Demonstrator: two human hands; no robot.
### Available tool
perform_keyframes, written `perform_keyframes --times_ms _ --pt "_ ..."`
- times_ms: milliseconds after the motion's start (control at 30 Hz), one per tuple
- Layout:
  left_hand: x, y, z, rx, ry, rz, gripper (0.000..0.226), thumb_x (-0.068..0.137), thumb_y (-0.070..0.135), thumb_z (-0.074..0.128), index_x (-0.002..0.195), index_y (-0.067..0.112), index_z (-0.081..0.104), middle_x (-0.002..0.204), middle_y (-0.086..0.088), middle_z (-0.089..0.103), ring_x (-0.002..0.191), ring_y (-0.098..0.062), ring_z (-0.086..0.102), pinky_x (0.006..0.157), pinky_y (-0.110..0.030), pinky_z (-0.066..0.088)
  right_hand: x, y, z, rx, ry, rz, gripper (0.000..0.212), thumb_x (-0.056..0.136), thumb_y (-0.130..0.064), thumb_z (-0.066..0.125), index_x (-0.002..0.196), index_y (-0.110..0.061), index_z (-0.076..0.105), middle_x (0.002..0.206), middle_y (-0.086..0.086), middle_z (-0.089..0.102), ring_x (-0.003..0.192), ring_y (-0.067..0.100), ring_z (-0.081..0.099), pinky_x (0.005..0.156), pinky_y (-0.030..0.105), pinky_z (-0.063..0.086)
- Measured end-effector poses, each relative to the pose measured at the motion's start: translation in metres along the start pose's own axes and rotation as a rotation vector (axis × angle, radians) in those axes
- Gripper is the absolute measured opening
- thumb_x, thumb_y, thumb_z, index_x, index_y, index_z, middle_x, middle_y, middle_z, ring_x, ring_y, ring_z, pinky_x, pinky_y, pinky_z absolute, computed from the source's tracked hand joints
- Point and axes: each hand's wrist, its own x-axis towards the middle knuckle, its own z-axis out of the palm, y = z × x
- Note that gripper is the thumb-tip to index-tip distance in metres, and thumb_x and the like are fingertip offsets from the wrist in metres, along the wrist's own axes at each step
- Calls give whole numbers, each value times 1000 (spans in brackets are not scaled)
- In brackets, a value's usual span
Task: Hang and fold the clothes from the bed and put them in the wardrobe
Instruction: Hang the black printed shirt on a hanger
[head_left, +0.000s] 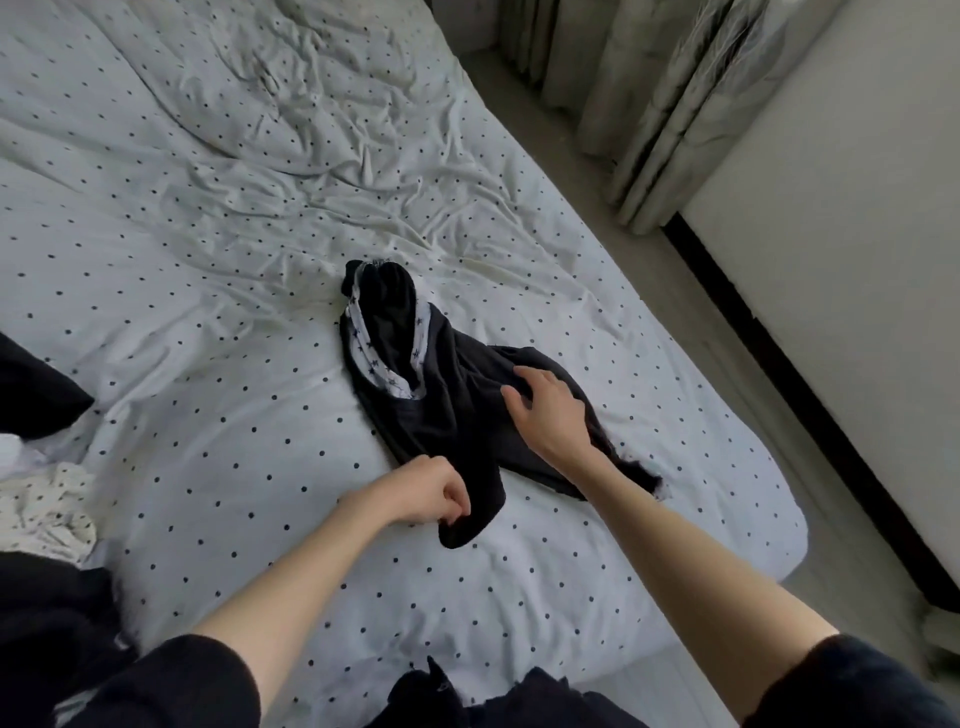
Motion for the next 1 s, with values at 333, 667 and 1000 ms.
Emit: perform_keyframes --times_ms 333,667,1000 --pt "14 -40 -60 123 746 -73 43 95 4 43 137 11 44 146 -2 41 136 -18 31 109 -28 25 39 -39 41 -334 -249 -338 46 94 -15 48 139 -25 42 146 -1 37 129 25 38 99 45 30" --pt "31 -24 -1 519 525 -190 26 97 32 39 117 21 52 119 -1 59 114 -24 49 91 -35 31 -17 16 35 -185 -213 -133 36 97 -35 43 69 -16 55 79 -4 54 77 22 56 89 33 36" --pt "-21 -34 45 385 543 41 30 96 29 41 121 28 58 109 9 61 107 -11 51 107 -35 12 -33 -5 30 -195 -190 182 17 91 -30 46 86 -15 54 79 3 60 87 29 60 72 34 45"
